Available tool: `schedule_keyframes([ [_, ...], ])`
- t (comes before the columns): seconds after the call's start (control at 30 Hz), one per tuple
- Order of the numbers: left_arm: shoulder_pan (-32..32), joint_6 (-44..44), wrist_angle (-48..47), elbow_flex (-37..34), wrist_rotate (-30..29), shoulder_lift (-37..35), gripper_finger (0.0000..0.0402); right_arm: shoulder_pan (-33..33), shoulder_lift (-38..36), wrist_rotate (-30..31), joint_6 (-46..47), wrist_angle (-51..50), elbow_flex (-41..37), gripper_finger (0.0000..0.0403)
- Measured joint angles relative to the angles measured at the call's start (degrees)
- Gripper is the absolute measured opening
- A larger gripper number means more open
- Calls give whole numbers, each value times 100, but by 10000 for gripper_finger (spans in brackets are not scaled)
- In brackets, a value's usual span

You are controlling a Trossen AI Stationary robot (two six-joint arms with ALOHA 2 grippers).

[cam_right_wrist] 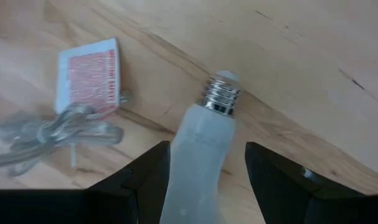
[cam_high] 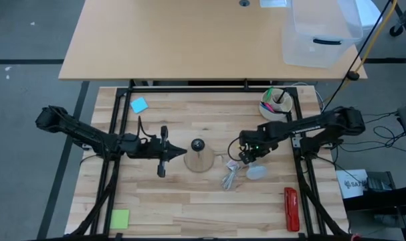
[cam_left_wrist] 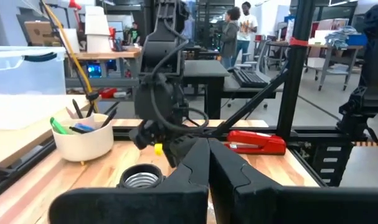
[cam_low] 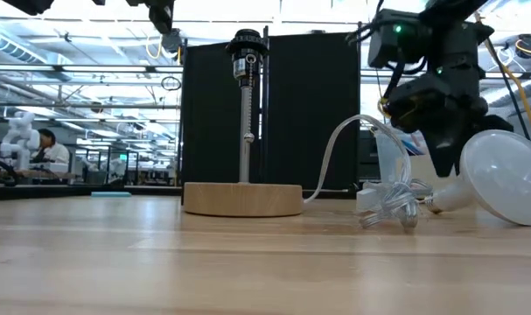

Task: Screw lightbulb
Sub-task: Insert the lightbulb into the lamp

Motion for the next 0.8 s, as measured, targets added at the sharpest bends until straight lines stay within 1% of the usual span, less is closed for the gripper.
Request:
schedule_keyframes([
  [0.27,0,2,-25,0,63,0,0,4,480,-185,1,324,0,201],
  [0.37,0,1,-29,0,63,0,0,4,588,-291,11,303,2,201],
  [0.8,0,-2,-108,0,63,0,0,7,747,-291,116,242,4,201],
])
